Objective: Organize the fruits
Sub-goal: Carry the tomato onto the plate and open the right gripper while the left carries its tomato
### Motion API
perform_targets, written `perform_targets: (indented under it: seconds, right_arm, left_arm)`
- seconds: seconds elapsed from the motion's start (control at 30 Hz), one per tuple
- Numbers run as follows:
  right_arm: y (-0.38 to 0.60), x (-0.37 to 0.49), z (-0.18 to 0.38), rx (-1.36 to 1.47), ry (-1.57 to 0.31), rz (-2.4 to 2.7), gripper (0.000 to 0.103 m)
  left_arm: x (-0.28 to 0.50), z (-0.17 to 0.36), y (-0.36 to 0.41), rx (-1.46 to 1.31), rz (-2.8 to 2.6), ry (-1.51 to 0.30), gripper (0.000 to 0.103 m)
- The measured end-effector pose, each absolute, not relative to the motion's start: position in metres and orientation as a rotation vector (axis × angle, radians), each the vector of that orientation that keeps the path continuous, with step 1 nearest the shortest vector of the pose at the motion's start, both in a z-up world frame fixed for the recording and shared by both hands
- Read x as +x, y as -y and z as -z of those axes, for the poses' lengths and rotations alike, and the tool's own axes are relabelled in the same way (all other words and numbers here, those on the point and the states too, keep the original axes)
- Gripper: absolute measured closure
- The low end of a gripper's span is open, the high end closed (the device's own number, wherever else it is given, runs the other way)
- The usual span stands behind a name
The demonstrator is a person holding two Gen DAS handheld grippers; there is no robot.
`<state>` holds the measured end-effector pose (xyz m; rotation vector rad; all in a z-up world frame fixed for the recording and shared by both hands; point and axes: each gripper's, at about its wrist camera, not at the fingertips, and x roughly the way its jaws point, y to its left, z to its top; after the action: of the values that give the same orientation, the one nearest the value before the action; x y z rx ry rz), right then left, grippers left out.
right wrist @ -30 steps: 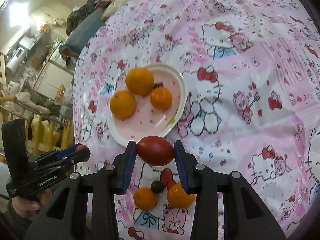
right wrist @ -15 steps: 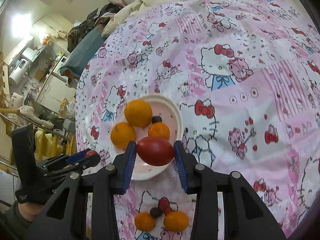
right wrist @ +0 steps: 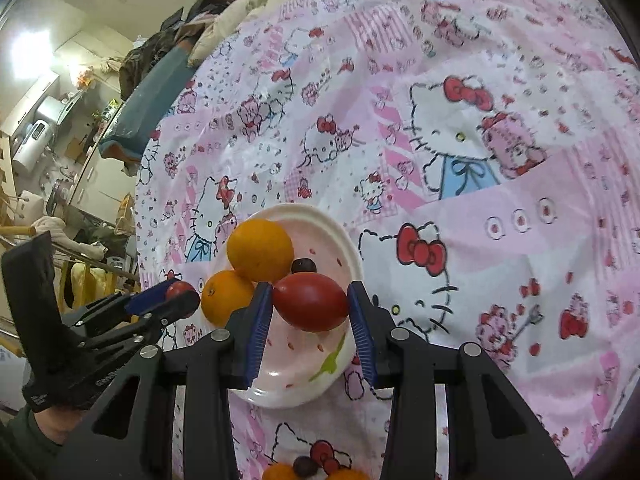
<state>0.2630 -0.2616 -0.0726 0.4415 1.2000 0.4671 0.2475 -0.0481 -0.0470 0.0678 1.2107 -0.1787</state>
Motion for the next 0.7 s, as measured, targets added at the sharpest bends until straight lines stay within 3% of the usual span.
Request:
perform_targets:
  seconds: [0.57,0.67,0.7]
  right_arm:
    - [0.237,0.295,0.104,0.406,-1.239,-0.487,0.06]
    - [0.24,0.294,0.102,0.425,-1.23,-0.489,0.04]
    - [0.241,0.294,0.101,0.424,-1.224,-0.486,0.039]
  left_arm:
    - [0.251,0.058,0.064,0.109,0.23,-1.229,0.078]
    - [0.252,0.058,0.069,0.116,0.238,-1.225,0.078]
    - [0.251,0.059,0.07,0.121,0.239,-1.224,0.078]
